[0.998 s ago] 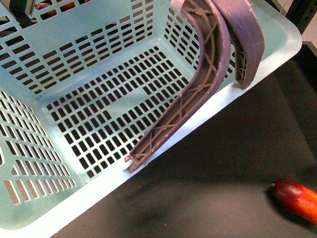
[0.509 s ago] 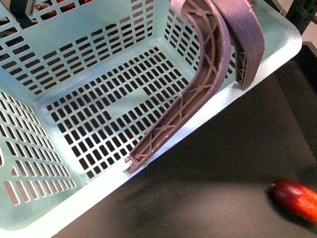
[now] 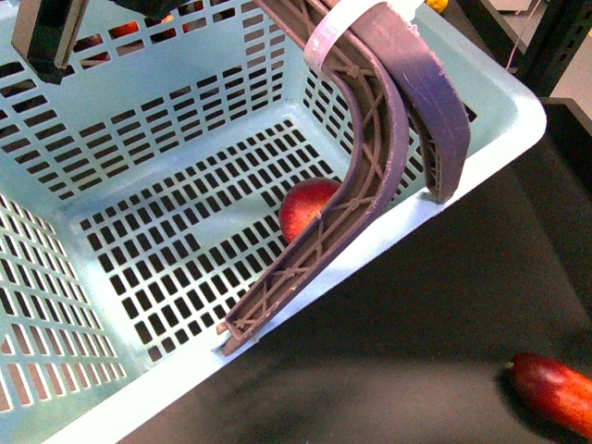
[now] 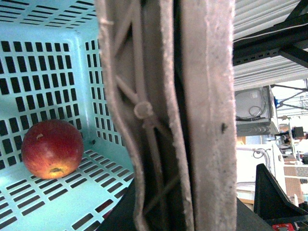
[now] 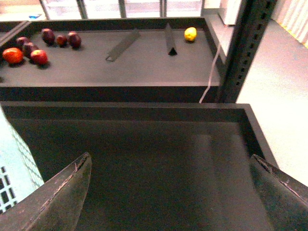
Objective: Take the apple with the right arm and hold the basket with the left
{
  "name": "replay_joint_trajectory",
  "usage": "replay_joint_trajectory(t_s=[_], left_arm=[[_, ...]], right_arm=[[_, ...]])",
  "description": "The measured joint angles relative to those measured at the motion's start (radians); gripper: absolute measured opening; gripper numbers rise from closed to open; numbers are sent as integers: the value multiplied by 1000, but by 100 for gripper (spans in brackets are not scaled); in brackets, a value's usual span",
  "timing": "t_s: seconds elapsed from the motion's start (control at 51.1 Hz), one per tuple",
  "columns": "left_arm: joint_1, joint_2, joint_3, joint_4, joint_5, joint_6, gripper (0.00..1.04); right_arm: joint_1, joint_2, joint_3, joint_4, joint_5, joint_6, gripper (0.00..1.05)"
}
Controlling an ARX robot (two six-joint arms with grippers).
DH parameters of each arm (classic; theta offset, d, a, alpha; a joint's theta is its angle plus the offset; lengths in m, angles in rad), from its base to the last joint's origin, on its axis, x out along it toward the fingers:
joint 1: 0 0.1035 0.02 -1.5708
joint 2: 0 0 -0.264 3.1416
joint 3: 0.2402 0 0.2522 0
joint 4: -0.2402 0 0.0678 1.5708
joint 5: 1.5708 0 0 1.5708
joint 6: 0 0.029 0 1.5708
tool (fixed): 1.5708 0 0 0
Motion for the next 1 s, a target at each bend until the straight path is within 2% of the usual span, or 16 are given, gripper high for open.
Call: replay_joint_trajectory(t_s=[0.059, 0.215, 0.254, 0.294, 0.313, 0.391, 0.587, 0.998], left_arm=[[0, 0, 0, 0, 5, -3, 16], [-5, 0, 0, 0, 19, -5, 16], [-3, 0, 0, 0, 19, -8, 16], [-2, 0, 0, 0, 12, -8, 16], [-2, 0, 0, 0, 10, -8, 16], [-2, 0, 0, 0, 0, -2, 16], [-1, 0, 0, 0, 8, -3, 16], [-1, 0, 0, 0, 3, -3, 16]], right_arm=[[-5, -2, -8, 6, -1, 0, 96], [-5, -19, -123, 250, 0, -4, 76], [-8, -48, -173, 287, -3, -5, 67], [-32, -81, -217, 303, -48, -6, 58], [-36, -88, -225, 305, -51, -6, 57], [-56, -130, -277, 315, -49, -6, 44], [-62, -262, -419, 317, -51, -7, 2], [-62, -507, -555, 207, -53, -8, 2]])
